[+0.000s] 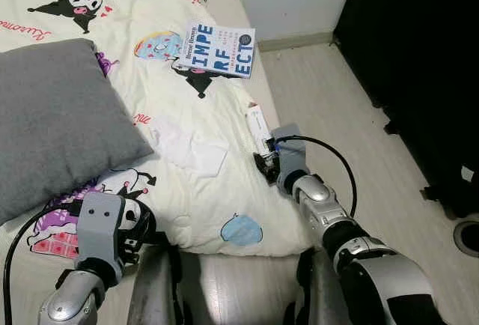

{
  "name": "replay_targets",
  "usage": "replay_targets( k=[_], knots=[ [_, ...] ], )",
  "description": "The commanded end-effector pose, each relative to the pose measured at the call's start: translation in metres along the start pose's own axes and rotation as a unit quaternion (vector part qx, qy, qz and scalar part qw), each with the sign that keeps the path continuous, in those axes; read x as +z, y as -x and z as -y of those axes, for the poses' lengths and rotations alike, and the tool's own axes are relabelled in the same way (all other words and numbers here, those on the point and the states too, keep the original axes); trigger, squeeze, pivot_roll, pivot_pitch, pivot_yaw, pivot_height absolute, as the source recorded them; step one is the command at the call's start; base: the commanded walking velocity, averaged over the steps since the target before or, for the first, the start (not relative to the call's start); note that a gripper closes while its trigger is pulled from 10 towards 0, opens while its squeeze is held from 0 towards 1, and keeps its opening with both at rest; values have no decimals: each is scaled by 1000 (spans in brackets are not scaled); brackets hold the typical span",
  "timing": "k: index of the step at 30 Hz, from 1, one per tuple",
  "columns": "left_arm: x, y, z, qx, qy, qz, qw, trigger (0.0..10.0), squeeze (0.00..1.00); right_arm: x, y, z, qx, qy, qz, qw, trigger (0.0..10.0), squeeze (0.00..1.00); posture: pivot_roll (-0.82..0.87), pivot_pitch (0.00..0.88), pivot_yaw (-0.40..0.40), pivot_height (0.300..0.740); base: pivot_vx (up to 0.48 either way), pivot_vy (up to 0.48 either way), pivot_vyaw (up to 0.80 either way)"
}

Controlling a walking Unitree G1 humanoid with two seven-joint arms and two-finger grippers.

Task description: Clean up the room

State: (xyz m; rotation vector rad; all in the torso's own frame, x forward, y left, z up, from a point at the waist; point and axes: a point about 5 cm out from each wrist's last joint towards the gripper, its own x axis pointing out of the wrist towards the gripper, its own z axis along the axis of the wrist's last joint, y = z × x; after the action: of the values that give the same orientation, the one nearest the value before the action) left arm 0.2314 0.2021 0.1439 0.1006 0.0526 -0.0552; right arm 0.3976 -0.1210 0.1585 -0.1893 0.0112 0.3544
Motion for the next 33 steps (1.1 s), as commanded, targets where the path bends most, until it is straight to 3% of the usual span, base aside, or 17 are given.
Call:
replay_targets(
  k=[1, 11, 12, 15, 16, 17, 18, 25, 27, 28, 29, 30, 33],
  knots=[
    [-7, 5, 1, -6, 3, -23, 1000, 10000, 0, -17, 5, -2, 0, -6, -32, 999, 588, 0, 359, 478, 48, 530, 0, 0, 0],
    [-9, 3, 0, -5, 3, -25, 1000, 10000, 0, -17, 6, 3, -10, -7, -34, 999, 314, 0, 340, 468, 44, 530, 0, 0, 0],
    [-9, 2, -1, -5, 2, -24, 1000, 10000, 0, -18, 6, 3, -11, -5, -35, 999, 745, 0, 329, 465, 43, 530, 0, 0, 0],
    [-9, 2, -1, -5, 2, -24, 1000, 10000, 0, -18, 7, 4, -13, -4, -35, 999, 745, 0, 329, 465, 43, 530, 0, 0, 0],
    [-10, -1, -1, -6, 4, -22, 1000, 10000, 0, -18, 7, 5, -18, -4, -35, 999, 2157, 0, 296, 458, 35, 530, 0, 0, 0],
    [-10, -1, -1, -6, 4, -22, 1000, 10000, 0, -18, 7, 5, -18, -4, -35, 999, 2157, 0, 296, 458, 35, 530, 0, 0, 0],
    [-11, -4, 1, -13, 10, -18, 1000, 10000, 0, -18, 8, 7, -29, -1, -34, 999, 9804, 0, 248, 447, 18, 530, 0, 0, 0],
    [-11, -16, 9, -39, 31, -9, 999, 10000, 0, -15, 9, 16, -62, -3, -22, 998, 10000, 0, 176, 413, 0, 530, 0, 0, 0],
    [-9, -37, 33, -87, 62, 4, 994, 10000, 24, -10, 14, 28, -108, -11, 14, 994, 10000, 0, 115, 357, 5, 530, 0, 0, 0],
    [-7, -44, 41, -102, 71, 8, 992, 10000, 325, -8, 16, 31, -119, -10, 29, 992, 10000, 0, 115, 357, 5, 530, 0, 0, 0],
    [-7, -44, 41, -102, 71, 8, 992, 10000, 325, -8, 16, 31, -119, -10, 29, 992, 10000, 0, 115, 357, 5, 530, 0, 0, 0],
    [-5, -50, 49, -117, 77, 12, 990, 10000, 996, -8, 17, 31, -122, -4, 42, 992, 10000, 0, 96, 346, 12, 530, 0, 0, 0],
    [-4, -55, 55, -127, 82, 14, 988, 10000, 1000, -9, 19, 31, -126, 4, 52, 991, 10000, 0, 84, 341, 21, 530, 0, 0, 0]
  ],
)
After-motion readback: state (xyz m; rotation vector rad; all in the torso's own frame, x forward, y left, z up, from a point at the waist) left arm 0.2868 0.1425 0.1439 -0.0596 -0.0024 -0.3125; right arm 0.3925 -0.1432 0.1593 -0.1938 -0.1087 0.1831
